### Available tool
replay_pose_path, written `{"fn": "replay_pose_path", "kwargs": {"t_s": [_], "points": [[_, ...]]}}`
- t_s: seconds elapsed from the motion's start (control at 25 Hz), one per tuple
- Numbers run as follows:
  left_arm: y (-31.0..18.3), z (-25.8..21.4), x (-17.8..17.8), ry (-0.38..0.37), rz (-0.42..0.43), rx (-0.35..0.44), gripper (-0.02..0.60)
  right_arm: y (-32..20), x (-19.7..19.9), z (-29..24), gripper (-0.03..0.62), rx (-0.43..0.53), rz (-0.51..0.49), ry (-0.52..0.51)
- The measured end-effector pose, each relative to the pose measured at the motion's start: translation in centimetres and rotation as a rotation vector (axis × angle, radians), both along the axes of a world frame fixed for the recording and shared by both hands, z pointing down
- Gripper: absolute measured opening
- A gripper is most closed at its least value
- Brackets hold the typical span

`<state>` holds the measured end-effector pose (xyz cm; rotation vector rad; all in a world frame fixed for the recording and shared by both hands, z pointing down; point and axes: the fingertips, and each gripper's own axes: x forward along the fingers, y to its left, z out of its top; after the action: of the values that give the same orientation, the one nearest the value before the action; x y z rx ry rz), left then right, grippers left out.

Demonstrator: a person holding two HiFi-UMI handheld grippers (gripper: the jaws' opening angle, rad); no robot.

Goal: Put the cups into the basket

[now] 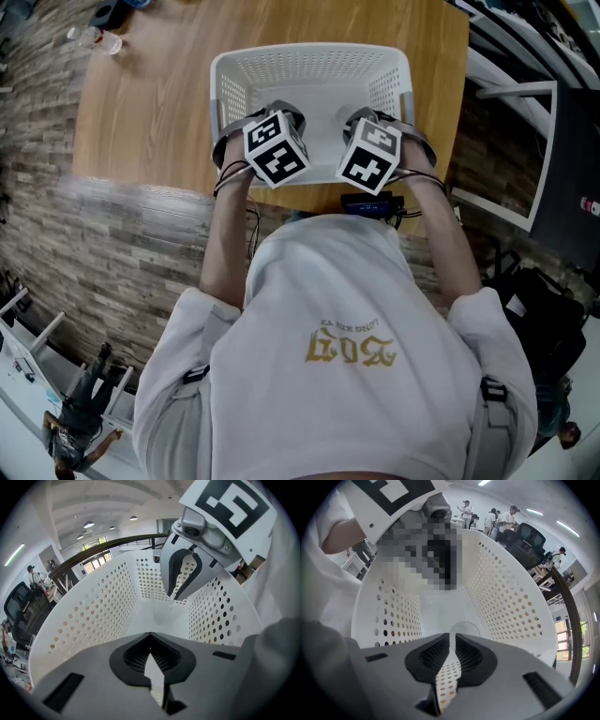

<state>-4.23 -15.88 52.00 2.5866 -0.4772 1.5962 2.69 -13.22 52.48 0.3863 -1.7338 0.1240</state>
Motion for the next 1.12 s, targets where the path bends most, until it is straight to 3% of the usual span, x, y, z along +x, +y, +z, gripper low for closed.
{"fn": "replay_pose_path", "kwargs": {"t_s": [0.8, 1.12], "points": [[0.3, -0.7, -0.6, 0.03, -0.027, -0.004, 0.008, -0.4, -0.5, -0.8, 0.011, 0.05, 0.047, -0.072], [0.5, -1.3, -0.4, 0.074, -0.05, -0.019, 0.008, -0.7, -0.5, -1.3, 0.011, 0.085, 0.071, -0.105]]}}
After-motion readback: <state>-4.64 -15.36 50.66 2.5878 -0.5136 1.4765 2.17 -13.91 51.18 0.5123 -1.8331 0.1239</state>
